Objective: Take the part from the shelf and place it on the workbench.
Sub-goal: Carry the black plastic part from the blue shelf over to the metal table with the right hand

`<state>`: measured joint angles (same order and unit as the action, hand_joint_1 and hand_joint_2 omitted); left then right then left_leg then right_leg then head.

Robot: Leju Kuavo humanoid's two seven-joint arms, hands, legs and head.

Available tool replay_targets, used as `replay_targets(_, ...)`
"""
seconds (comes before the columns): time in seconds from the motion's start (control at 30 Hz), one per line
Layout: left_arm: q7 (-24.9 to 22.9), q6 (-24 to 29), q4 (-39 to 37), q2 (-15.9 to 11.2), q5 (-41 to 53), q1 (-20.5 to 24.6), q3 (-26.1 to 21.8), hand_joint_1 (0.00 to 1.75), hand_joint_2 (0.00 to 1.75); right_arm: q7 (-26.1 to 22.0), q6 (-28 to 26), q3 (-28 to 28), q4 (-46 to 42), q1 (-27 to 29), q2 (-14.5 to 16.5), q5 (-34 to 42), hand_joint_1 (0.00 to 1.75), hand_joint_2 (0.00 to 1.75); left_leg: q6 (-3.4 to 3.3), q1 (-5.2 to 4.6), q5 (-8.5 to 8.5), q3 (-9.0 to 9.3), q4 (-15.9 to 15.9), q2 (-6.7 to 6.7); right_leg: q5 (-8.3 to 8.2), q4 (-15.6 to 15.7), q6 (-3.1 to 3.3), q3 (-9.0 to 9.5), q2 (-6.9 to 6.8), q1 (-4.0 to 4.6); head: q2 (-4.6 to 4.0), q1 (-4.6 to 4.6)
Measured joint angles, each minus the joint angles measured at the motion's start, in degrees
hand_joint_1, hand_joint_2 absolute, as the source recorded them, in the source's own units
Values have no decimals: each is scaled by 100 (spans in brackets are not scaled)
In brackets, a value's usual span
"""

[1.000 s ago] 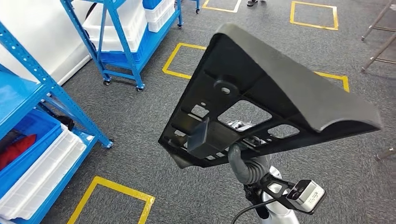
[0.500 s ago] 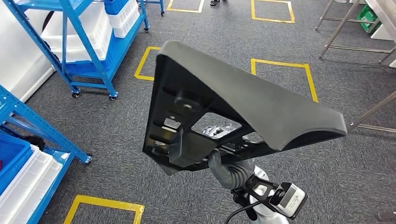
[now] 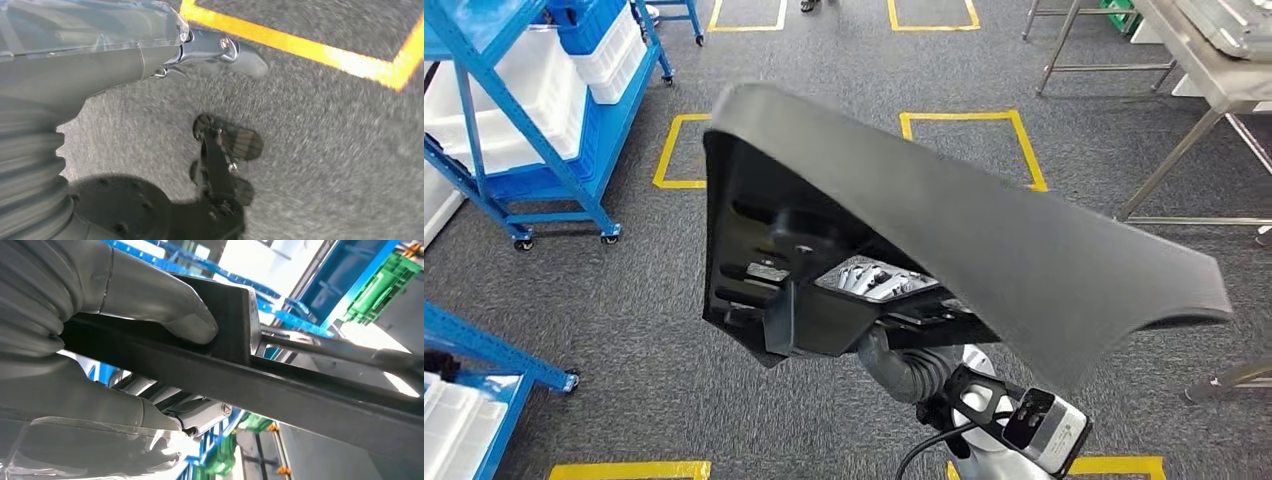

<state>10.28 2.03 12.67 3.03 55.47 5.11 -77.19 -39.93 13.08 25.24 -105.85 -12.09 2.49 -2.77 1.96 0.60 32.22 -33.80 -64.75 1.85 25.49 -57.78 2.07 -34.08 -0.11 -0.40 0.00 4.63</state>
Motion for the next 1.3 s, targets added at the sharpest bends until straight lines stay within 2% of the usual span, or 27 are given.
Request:
replay_targets(0.07,52,-49,1,-10,66,-26,14,0,175,0,-61,-1,-36,13,-50,17,175,175,16,7,322,-366,-789,-119,-8,-5,15,-12,143,8,0,1)
replay_targets(0.1,71,-69,1,-15,94,-38,26,0,175,1,-90,-1,-65,34,-80,24,175,175,20,9,335,-454,-968,-131,-9,-12,14,-15,220,10,0,1)
replay_targets(0.13,86,-86,1,-22,119,-45,42,0,175,0,-114,-3,-102,55,-112,31,175,175,20,13,227,-434,-913,-138,-10,-22,11,-14,301,9,0,1)
replay_targets(0.17,99,-95,1,-31,134,-46,61,0,175,0,-129,-8,-149,72,-143,45,175,175,17,23,27,-309,-635,-165,-8,-36,3,-12,381,6,0,1)
replay_targets(0.23,127,-110,1,-47,154,-43,96,0,175,0,-148,-29,-255,94,-198,98,175,175,6,64,-358,53,187,-429,3,-84,-36,-32,532,4,0,0)
replay_targets(0.3,143,-123,1,-57,163,-44,116,0,175,0,-147,-65,-352,115,-246,163,175,175,-29,80,-458,235,619,-663,-7,-119,-113,-95,671,-5,0,0)
replay_targets(0.37,143,-125,1,-62,168,-38,133,0,175,0,-132,-107,-434,145,-287,201,175,175,-97,67,-452,246,661,-600,-48,-108,-201,-148,809,-22,0,0)
replay_targets(0.4,142,-125,1,-62,168,-29,140,0,175,-1,-124,-128,-472,159,-307,209,175,175,-141,68,-475,255,688,-529,-39,-126,-231,-171,788,-22,0,-1)
replay_targets(0.47,144,-125,1,-62,168,-20,146,0,175,-1,-107,-167,-531,165,-342,217,175,175,-233,70,-518,268,750,-369,155,-425,-271,-324,502,1,0,-1)
replay_targets(0.53,144,-125,1,-64,169,-35,148,0,175,0,-89,-190,-557,172,-370,222,175,175,-284,33,-521,267,764,-203,532,-1140,-294,-660,158,2,0,-2)
replay_targets(0.57,142,-124,1,-66,169,-44,148,0,175,-1,-83,-197,-560,181,-380,223,175,175,-292,16,-515,265,763,-116,668,-1494,-305,-827,96,-7,0,-2)
replay_targets(0.6,141,-122,1,-68,169,-48,148,0,175,-1,-80,-204,-560,192,-391,223,175,175,-297,4,-509,265,762,-31,714,-1697,-312,-917,67,-16,0,-2)
replay_targets(0.63,140,-121,1,-70,168,-44,148,0,175,-1,-79,-211,-561,201,-402,223,175,175,-296,-3,-503,269,761,47,653,-1681,-314,-893,47,-23,0,-1)
replay_targets(0.67,139,-120,1,-71,168,-37,148,0,175,-1,-79,-216,-562,206,-411,222,175,175,-290,-7,-494,278,761,117,502,-1427,-309,-745,14,-28,0,-1)
replay_targets(0.7,139,-120,1,-72,168,-29,148,0,175,-1,-79,-219,-567,208,-418,222,175,175,-279,-11,-482,294,761,177,316,-1008,-293,-504,-72,-24,0,-1)
replay_targets(0.77,140,-122,1,-72,168,-19,148,0,175,-1,-79,-221,-588,205,-427,224,175,175,-234,-38,-448,323,753,275,104,-283,-236,-103,-273,28,0,-2)
replay_targets(0.83,140,-124,1,-72,170,-14,149,0,175,-2,-79,-224,-609,206,-433,226,175,175,-177,-60,-418,348,747,367,99,-81,-179,-11,-308,78,0,-1)
replay_targets(0.9,140,-124,1,-73,171,6,150,0,175,-1,-78,-229,-629,211,-439,228,175,175,-116,-49,-381,382,740,424,79,-52,-125,-7,-182,60,0,-1)
replay_targets(0.97,142,-127,0,-73,172,18,151,0,175,-1,-77,-232,-652,202,-441,229,175,175,-61,-23,-188,298,486,228,51,-3,-63,24,-71,22,0,0)
replay_targets(1.03,141,-131,-1,-73,176,3,152,0,175,-1,-75,-232,-658,198,-441,230,175,175,-26,-1,186,-36,-238,-48,40,11,-26,33,49,11,0,1)
replay_targets(1.07,140,-131,-2,-74,177,-9,152,0,175,1,-75,-232,-657,203,-441,229,175,175,-13,3,336,-234,-637,-105,40,7,-21,31,119,13,0,1)
replay_targets(1.1,139,-131,-2,-75,176,-20,152,0,175,1,-75,-232,-656,209,-441,228,175,175,-4,5,391,-378,-902,-126,41,3,-19,32,193,14,0,1)
replay_targets(1.13,139,-131,-2,-76,176,-28,152,0,175,1,-75,-232,-656,211,-441,228,175,175,-1,8,328,-427,-955,-133,42,-6,-21,35,269,13,0,1)
replay_targets(1.17,139,-131,-1,-77,175,-30,152,0,175,2,-75,-232,-656,212,-441,228,175,175,-2,14,151,-365,-765,-147,47,-18,-28,42,345,10,0,1)
replay_targets(1.2,139,-131,-1,-78,175,-29,152,0,175,2,-75,-232,-656,212,-441,228,175,175,-3,27,-94,-213,-389,-204,56,-36,-42,49,420,4,0,1)
replay_targets(1.27,139,-131,-1,-80,176,-27,152,0,175,2,-75,-232,-656,209,-441,229,175,175,-17,61,-416,94,359,-491,75,-86,-93,28,560,0,0,0)
replay_targets(1.3,137,-131,-2,-80,176,-29,152,0,175,1,-75,-232,-657,208,-441,229,175,175,-31,69,-470,175,564,-608,72,-103,-129,-1,624,-4,0,-1)
